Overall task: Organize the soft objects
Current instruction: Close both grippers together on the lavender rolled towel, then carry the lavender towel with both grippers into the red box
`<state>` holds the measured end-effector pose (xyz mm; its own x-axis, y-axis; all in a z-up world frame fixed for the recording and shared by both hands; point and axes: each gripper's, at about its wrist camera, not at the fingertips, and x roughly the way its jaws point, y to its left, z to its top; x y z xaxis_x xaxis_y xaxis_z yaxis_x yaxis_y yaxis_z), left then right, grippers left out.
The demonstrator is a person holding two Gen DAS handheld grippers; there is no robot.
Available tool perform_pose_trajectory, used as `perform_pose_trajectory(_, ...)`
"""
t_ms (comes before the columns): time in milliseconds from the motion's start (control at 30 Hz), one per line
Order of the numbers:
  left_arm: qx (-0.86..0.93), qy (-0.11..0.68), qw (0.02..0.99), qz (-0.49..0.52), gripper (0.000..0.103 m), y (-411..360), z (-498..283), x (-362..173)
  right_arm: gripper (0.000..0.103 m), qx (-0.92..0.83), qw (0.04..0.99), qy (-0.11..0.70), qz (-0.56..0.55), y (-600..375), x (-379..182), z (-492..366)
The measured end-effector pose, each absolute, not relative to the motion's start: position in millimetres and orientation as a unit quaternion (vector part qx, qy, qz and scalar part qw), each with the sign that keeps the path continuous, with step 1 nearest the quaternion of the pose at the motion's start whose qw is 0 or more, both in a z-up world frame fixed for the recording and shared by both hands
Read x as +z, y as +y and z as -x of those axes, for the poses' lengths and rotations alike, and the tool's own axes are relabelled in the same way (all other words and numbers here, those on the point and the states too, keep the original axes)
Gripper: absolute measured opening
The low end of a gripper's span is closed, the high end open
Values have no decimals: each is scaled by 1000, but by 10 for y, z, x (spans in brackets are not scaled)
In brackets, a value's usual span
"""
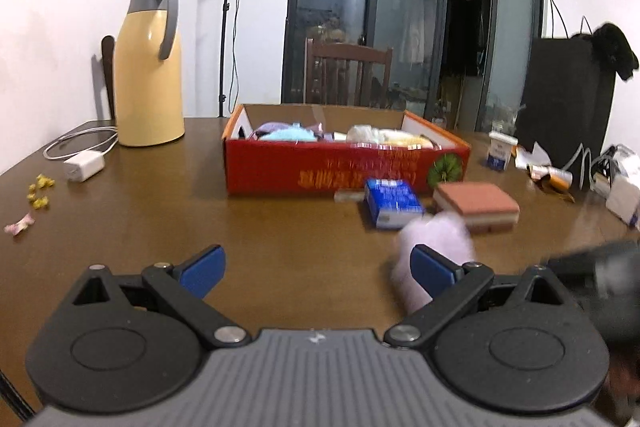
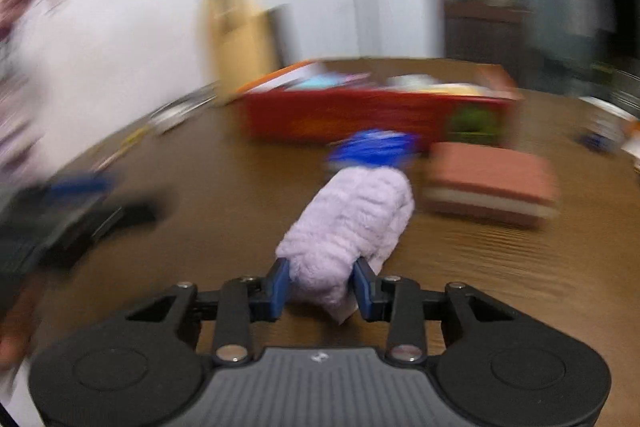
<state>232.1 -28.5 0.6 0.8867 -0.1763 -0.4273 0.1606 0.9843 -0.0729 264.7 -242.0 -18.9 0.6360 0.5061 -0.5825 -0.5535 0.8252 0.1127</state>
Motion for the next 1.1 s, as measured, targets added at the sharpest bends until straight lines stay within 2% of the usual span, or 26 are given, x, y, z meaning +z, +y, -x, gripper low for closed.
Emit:
perform_pose_trajectory(100,-105,228,967,26,101,-347,-2570,19,36,304,897,315,58,-2417,-171,-2656)
perform_pose_trajectory(233,-157,237,957,52,100,-495,-2874,44,52,243,920,305,44,-2642,-101,-2674)
perform_pose_trajectory(300,-176,253,950,57,98,-617,-3049,28,52,183,937,296,27,-2784,-75,-2692)
perform_pose_trajectory(367,-182,268,945,51,84,-733,-3140,-3,53,137,948,287,4,-2919,-68,-2676)
perform_pose_trajectory(500,-202,281,936,67,67,-689,-3042,-102,53,154,947,274,-64,-3052,-52,-2531)
perform_pose_trajectory(533,-206,286,933,73,56,-654,-3024,-139,53,175,940,276,-94,-3061,-64,-2514)
perform_pose_trajectory(567,-208,299,928,80,41,-622,-3021,-189,53,195,933,281,-117,-3050,-82,-2517)
perform_pose_trajectory(600,-209,311,923,86,38,-609,-3032,-230,53,213,923,288,-139,-3014,-127,-2534)
perform_pose_trajectory(700,-200,320,919,115,37,-513,-2929,-255,50,210,919,304,-142,-2819,-225,-2623)
perform_pose_trajectory(767,-191,327,915,140,32,-432,-2802,-250,41,186,922,305,-149,-2790,-270,-2683)
perform_pose_trajectory(867,-177,327,916,151,30,-352,-2606,-260,41,184,913,310,-189,-2852,-323,-2720)
perform_pose_trajectory(1100,-165,331,915,158,31,-326,-2551,-341,39,181,917,310,-172,-2759,-395,-2775)
